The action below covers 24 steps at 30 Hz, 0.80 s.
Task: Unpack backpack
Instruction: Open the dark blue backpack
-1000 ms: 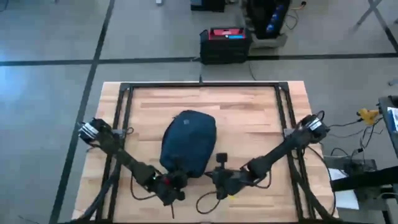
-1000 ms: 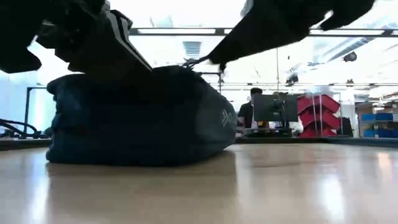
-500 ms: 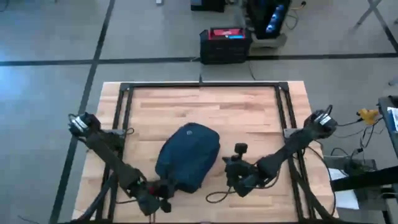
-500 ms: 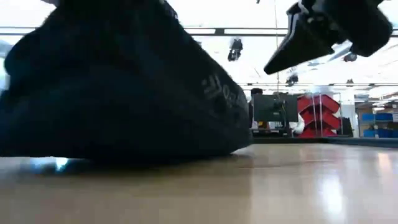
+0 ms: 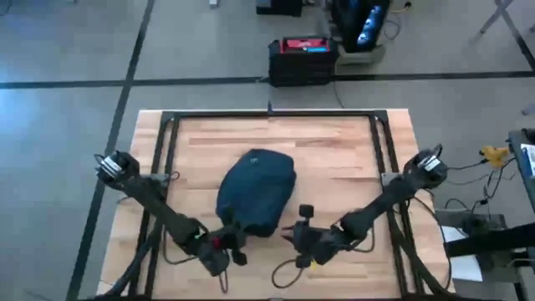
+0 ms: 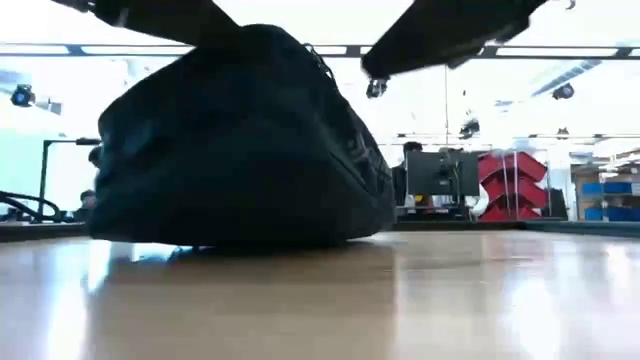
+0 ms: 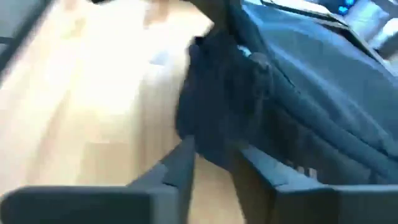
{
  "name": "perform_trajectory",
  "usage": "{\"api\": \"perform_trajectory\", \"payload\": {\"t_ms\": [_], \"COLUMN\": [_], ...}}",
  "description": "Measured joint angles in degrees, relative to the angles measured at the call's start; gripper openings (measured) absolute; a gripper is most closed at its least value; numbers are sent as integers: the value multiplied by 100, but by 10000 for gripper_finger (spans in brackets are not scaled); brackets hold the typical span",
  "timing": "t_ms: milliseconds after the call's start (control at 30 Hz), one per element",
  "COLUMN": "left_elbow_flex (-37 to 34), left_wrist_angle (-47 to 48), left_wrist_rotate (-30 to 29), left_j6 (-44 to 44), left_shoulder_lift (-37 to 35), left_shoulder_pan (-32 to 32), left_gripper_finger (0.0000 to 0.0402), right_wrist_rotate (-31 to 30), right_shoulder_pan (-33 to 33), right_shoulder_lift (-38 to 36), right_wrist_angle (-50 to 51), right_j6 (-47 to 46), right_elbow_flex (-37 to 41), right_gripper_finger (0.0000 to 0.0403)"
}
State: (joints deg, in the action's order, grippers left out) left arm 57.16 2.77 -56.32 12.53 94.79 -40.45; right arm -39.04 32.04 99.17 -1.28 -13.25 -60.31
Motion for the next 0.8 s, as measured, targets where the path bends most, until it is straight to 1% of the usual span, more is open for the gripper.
{"api": "perform_trajectory", "payload": {"t_ms": [100,167,233,333,467,633,700,800], "left_elbow_flex": [1,0,1,-1,-11,-14,-14,-14], "left_wrist_angle": [-22,-44,-54,-68,-68,-88,-89,-94], "left_wrist_rotate": [60,85,89,97,97,99,107,139], "left_j6": [6,49,58,78,191,355,387,430], "left_shoulder_lift": [6,6,6,6,9,116,167,202], "left_shoulder_pan": [-4,-4,-4,-4,1,2,2,-6], "left_gripper_finger": [0,0,0,0,0,0,0,0], "right_wrist_rotate": [8,29,115,510,937,957,957,942], "right_shoulder_pan": [-202,-290,-347,-386,-386,-414,-450,-460], "right_shoulder_lift": [118,151,173,246,365,374,376,374], "right_wrist_angle": [-135,-216,-303,-590,-1062,-1150,-1138,-1001], "right_j6": [-18,35,31,40,158,345,377,538], "right_elbow_flex": [2,2,2,2,1,-4,-4,-4], "right_gripper_finger": [177,199,213,215,190,143,113,48]}}
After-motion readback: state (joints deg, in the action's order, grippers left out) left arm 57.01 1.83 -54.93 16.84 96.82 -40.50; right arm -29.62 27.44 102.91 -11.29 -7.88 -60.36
